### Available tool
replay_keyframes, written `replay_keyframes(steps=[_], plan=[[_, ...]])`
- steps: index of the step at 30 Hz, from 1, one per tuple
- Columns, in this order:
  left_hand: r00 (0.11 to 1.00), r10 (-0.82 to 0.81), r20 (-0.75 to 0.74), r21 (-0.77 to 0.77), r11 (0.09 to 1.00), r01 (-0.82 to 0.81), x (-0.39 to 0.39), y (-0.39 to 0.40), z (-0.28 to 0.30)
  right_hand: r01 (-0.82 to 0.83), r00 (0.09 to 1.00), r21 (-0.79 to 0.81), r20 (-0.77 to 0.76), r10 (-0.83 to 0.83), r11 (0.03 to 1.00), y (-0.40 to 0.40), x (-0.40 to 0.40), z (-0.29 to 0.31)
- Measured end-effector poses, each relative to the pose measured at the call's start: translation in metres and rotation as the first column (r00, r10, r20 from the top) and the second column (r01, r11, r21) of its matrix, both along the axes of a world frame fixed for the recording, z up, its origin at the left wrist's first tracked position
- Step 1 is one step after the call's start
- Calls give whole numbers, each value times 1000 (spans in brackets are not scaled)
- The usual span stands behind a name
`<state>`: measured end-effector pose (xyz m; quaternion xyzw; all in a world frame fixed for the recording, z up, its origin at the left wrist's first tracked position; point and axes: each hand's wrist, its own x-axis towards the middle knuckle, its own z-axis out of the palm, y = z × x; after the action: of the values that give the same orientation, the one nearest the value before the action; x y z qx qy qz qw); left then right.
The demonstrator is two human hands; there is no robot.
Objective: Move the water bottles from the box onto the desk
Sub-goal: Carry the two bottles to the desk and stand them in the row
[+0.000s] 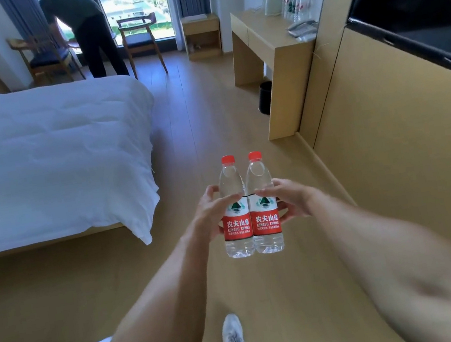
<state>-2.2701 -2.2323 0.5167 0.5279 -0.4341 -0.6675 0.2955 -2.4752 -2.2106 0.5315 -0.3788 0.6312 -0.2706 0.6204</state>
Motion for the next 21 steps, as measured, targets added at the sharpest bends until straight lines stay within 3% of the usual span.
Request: replay_keyframes(steps=[8, 21], plan=[[996, -42, 76, -10, 999, 42, -6, -188, 10, 105, 994, -36, 37, -104, 994, -162, -4, 14], [993, -62, 96, -56, 996, 67, -37, -405, -12, 134, 990, -44, 45, -132, 990, -378, -40, 0]])
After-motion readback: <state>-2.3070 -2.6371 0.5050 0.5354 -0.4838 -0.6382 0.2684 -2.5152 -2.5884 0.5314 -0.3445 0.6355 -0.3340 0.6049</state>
